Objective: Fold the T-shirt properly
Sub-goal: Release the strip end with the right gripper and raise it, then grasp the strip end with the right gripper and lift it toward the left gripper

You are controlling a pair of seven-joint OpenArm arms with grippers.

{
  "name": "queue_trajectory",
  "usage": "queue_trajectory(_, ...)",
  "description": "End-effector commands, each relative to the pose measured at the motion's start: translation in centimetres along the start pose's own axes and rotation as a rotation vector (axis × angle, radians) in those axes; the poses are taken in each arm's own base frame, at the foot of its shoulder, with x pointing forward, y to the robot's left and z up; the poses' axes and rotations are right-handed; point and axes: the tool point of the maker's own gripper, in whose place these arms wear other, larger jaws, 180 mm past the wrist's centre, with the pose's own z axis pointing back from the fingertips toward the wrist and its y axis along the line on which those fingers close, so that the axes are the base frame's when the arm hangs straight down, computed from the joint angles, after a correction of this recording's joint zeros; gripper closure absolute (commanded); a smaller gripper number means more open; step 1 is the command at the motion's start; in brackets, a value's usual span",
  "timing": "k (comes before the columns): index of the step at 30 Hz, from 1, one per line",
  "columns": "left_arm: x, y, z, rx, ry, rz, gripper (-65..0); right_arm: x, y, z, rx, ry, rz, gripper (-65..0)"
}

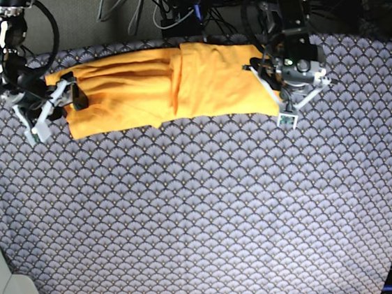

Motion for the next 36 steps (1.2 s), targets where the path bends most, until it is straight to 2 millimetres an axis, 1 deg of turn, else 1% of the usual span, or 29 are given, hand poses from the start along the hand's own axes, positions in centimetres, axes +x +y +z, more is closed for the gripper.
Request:
queue_trajectory(1,1.2,0.2,0.5,0.006,-0.039,0.007,0.0,-0.9,0.3,0.0,0.004,0.036,-0.004,-47.6)
queue_trajectory(5,2.0,0.4,0.6,0.01,-0.055,0.01,0.0,-1.0,1.0,-0.4,0.018,0.03,-0.017,-46.8)
queue_trajectory(9,2.1,0.4,0.7,0.01,-0.058,0.01,0.0,-1.0,1.2,-0.5,0.022,0.03,-0.022,-40.5)
queue_trajectory(13,2.3,0.5,0.7,0.011,-0.061,0.01,0.0,-1.0,1.1,-0.5,0.021,0.031,-0.02,-29.5)
queue_trajectory(17,3.2,0.8,1.0,0.019,-0.084,0.015,0.0,-0.9,1.0,-0.4,0.019,0.028,-0.018,-14.5)
queue_trajectory(20,4.2,1.5,2.2,0.038,-0.131,0.026,0.0,-0.9,1.0,-0.4,0.018,0.028,-0.019,-2.7)
queue_trajectory(21,4.5,1.7,2.6,0.045,-0.146,0.029,0.0,-0.9,1.0,-0.4,0.018,0.028,-0.019,0.0)
queue_trajectory(23,5.2,2.1,3.5,0.057,-0.178,0.035,0.0,-0.6,0.9,-0.3,0.015,0.019,-0.015,0.0)
queue_trajectory(25,5.3,2.4,4.2,0.068,-0.18,0.042,0.0,-0.4,1.0,-0.2,0.013,0.015,-0.006,0.0)
queue_trajectory(28,5.7,3.1,4.9,0.085,-0.18,0.05,0.0,1.1,1.2,0.5,0.001,-0.021,0.034,0.0)
queue_trajectory(30,4.8,4.3,4.8,0.105,-0.138,0.083,0.0,2.3,1.6,1.4,-0.012,-0.045,0.076,0.0)
queue_trajectory(32,3.7,5.8,4.4,0.131,-0.105,0.128,0.0,2.7,2.1,2.2,-0.025,-0.037,0.114,0.0)
queue_trajectory(34,2.9,6.2,3.9,0.135,-0.08,0.146,0.0,3.6,2.4,2.9,-0.039,-0.044,0.149,0.0)
queue_trajectory(36,2.5,6.1,3.4,0.127,-0.059,0.144,0.0,4.6,3.0,3.8,-0.049,-0.067,0.185,0.0)
